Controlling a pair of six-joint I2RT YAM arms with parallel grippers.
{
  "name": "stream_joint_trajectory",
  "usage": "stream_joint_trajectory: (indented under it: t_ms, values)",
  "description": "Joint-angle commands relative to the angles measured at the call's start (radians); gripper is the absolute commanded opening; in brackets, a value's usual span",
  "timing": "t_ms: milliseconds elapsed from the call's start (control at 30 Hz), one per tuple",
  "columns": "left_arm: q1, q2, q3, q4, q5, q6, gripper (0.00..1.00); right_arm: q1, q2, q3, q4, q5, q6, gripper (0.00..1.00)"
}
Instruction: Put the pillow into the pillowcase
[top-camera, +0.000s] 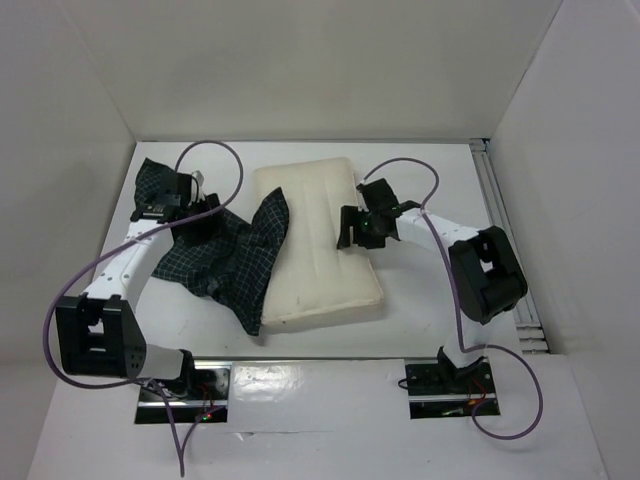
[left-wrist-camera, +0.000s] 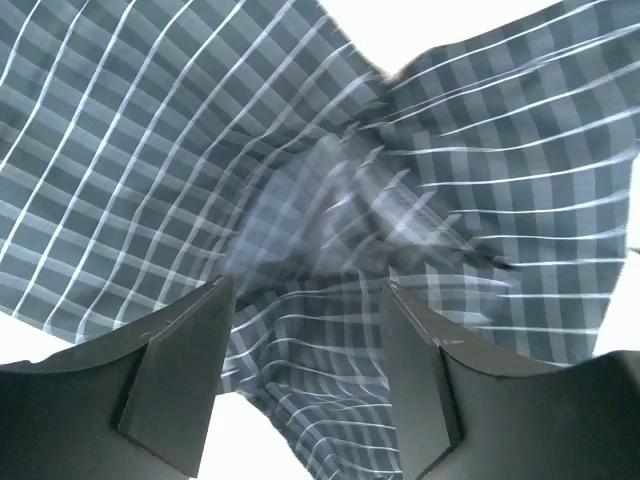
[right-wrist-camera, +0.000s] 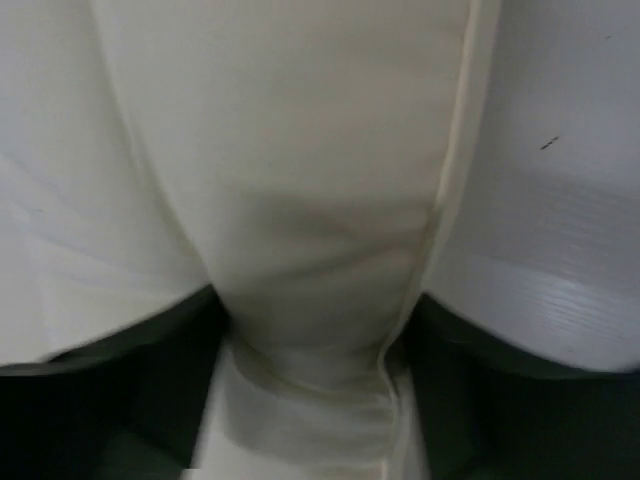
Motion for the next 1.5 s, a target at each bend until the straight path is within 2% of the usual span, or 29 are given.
stream_joint_trajectory:
  t_ms: [0,33,133,200,367,400,433,467,500,533,567,633,667,733,833,933,1067,1100,1133,1167,1200,1233,1267,1333,1367,1400,1467]
  values:
    - [0.000,-0.045,-0.001,0.126,0.116,-0.024,0.72,0.010,0.037,0.005,0.016,0.032,0.030,0.60]
    - [0.000,-0.045,-0.012,0.126,0.131,-0.024,0.70,0.010,0.037,0.005,0.016,0.046,0.041,0.01]
    - [-0.010,-0.032,-0.012,0.137,0.153,-0.024,0.70,-0.042,-0.030,0.005,0.016,0.145,0.063,0.00]
    - [-0.010,-0.022,-0.003,0.137,0.153,-0.024,0.70,-0.094,-0.071,0.027,-0.017,0.303,0.063,0.00]
    - [-0.010,0.018,0.031,0.126,0.104,-0.024,0.70,-0.299,-0.064,0.162,-0.220,0.557,0.067,0.00]
    - [-0.019,0.046,0.043,0.114,0.087,-0.024,0.70,-0.315,-0.047,0.226,-0.256,0.595,0.083,0.10]
    - [-0.020,0.060,0.055,0.102,0.067,-0.024,0.70,-0.324,-0.023,0.253,-0.295,0.616,0.083,0.31]
    - [-0.020,0.072,0.077,0.088,0.044,-0.024,0.70,-0.324,-0.022,0.273,-0.295,0.616,0.083,0.56]
    - [-0.030,0.081,0.077,0.053,-0.017,-0.013,0.72,-0.315,-0.022,0.300,-0.286,0.592,0.066,0.75]
    - [-0.039,0.090,0.089,0.034,-0.051,-0.013,0.73,-0.300,-0.022,0.310,-0.263,0.568,0.052,0.85]
    - [-0.039,0.112,0.089,0.018,-0.092,-0.013,0.75,-0.277,-0.022,0.319,-0.251,0.558,0.052,0.89]
    - [-0.049,0.148,0.113,-0.075,-0.229,-0.010,0.79,-0.176,-0.035,0.319,-0.217,0.537,0.006,0.91]
    - [-0.049,0.162,0.114,-0.094,-0.270,-0.010,0.79,-0.137,-0.044,0.328,-0.182,0.523,-0.014,0.95]
    - [-0.058,0.153,0.075,-0.095,-0.341,-0.021,0.83,-0.029,-0.026,0.351,-0.172,0.482,-0.080,0.97]
    - [-0.067,0.143,0.049,-0.084,-0.352,-0.021,0.84,0.076,0.075,0.431,-0.223,0.533,-0.101,1.00]
    - [-0.076,0.193,0.064,-0.113,-0.352,-0.021,0.84,0.090,0.210,0.512,-0.278,0.550,-0.092,1.00]
    - [-0.096,0.303,0.068,-0.134,-0.421,-0.021,0.85,0.090,0.373,0.671,-0.323,0.572,-0.065,1.00]
    - [-0.105,0.337,0.068,-0.134,-0.430,-0.021,0.85,0.090,0.423,0.685,-0.345,0.602,-0.054,0.96]
    - [-0.105,0.352,0.068,-0.134,-0.430,-0.033,0.83,0.099,0.439,0.686,-0.346,0.638,-0.026,0.85]
    - [-0.105,0.362,0.077,-0.134,-0.430,-0.033,0.79,0.099,0.450,0.686,-0.346,0.705,-0.008,0.68]
    - [-0.105,0.362,0.086,-0.134,-0.430,-0.044,0.75,0.099,0.450,0.666,-0.358,0.727,0.007,0.28]
    - [-0.105,0.362,0.098,-0.134,-0.421,-0.044,0.56,0.099,0.429,0.640,-0.344,0.727,0.008,0.11]
    - [-0.105,0.342,0.098,-0.110,-0.392,-0.044,0.40,0.099,0.404,0.573,-0.331,0.739,0.030,0.00]
    - [-0.095,0.331,0.123,-0.099,-0.348,-0.035,0.17,0.099,0.291,0.484,-0.268,0.739,0.031,0.00]
    - [-0.095,0.331,0.153,-0.099,-0.316,-0.035,0.00,0.099,0.243,0.386,-0.249,0.730,0.031,0.00]
    - [-0.095,0.345,0.196,-0.099,-0.297,-0.023,0.00,0.099,0.138,0.330,-0.211,0.730,0.031,0.00]
    - [-0.095,0.354,0.236,-0.110,-0.257,-0.013,0.00,0.089,0.027,0.229,-0.202,0.710,0.020,0.00]
